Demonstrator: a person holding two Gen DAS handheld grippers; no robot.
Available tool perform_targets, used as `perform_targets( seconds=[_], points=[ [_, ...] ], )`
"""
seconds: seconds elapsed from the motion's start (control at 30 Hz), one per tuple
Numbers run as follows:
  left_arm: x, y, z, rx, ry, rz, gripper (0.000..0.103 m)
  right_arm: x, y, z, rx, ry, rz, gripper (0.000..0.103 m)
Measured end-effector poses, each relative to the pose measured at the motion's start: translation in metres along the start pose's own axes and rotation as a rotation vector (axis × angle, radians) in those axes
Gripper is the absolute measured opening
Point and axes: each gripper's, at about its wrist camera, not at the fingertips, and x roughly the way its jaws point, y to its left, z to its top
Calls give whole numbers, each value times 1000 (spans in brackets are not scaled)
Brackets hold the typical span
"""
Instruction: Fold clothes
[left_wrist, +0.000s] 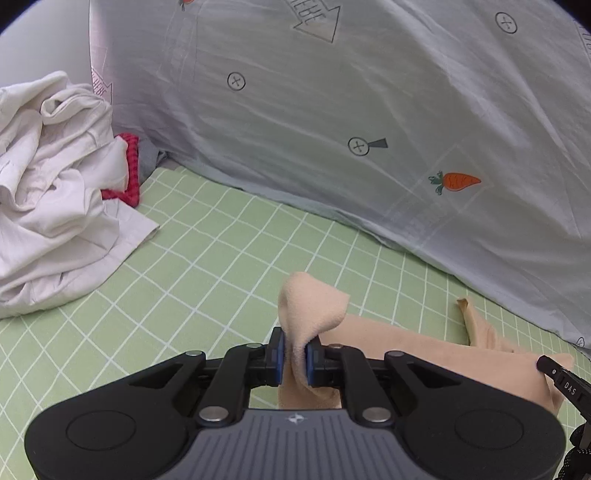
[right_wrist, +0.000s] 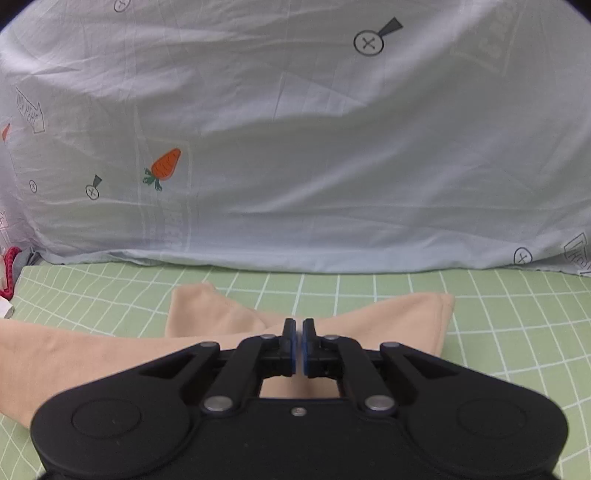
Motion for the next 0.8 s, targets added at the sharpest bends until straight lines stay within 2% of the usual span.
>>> perform_targets(
  seconds=[0.07, 0.13, 0.23, 0.3, 0.37, 0.4, 0.47, 0.5, 0.53, 0.6, 0.63, 0.7, 0.8],
  points=[
    [10, 6, -5, -21, 31, 8, 13, -5, -9, -2, 47, -14, -30, 16],
    [17, 11, -10, -35, 54, 15, 13, -17, -21, -3, 108, -56, -67, 49],
    [24, 13, -13, -39, 72, 20, 13, -29, -47, -7, 215, -69, -120, 53],
    [29, 14, -14, -41, 82, 23, 13, -22, -66, -11, 287, -25, -127, 54],
    [31, 14, -15, -40, 87, 30, 13, -10, -83, -15, 354, 23, -98, 54],
    [33, 15, -16, -40, 90, 35, 13, -4, -90, -16, 389, 43, -70, 49],
    [35, 16, -17, -39, 95, 49, 13, 5, -100, -15, 440, 53, 16, 33],
    [36, 16, -18, -39, 100, 54, 13, 9, -102, -13, 451, 49, 39, 9],
    [37, 17, -20, -37, 106, 59, 13, 13, -104, -11, 458, 45, 56, 6],
    [42, 18, -24, -26, 124, 74, 12, 19, -105, -6, 444, 36, 45, 6],
    [44, 18, -27, -21, 129, 81, 8, 22, -105, -4, 435, 33, 35, 6],
    [46, 19, -31, -9, 130, 91, 7, 32, -107, -5, 420, 60, -4, 6],
    [45, 20, -31, 2, 141, 89, 7, 36, -106, -2, 388, 90, -43, 13]
  ],
)
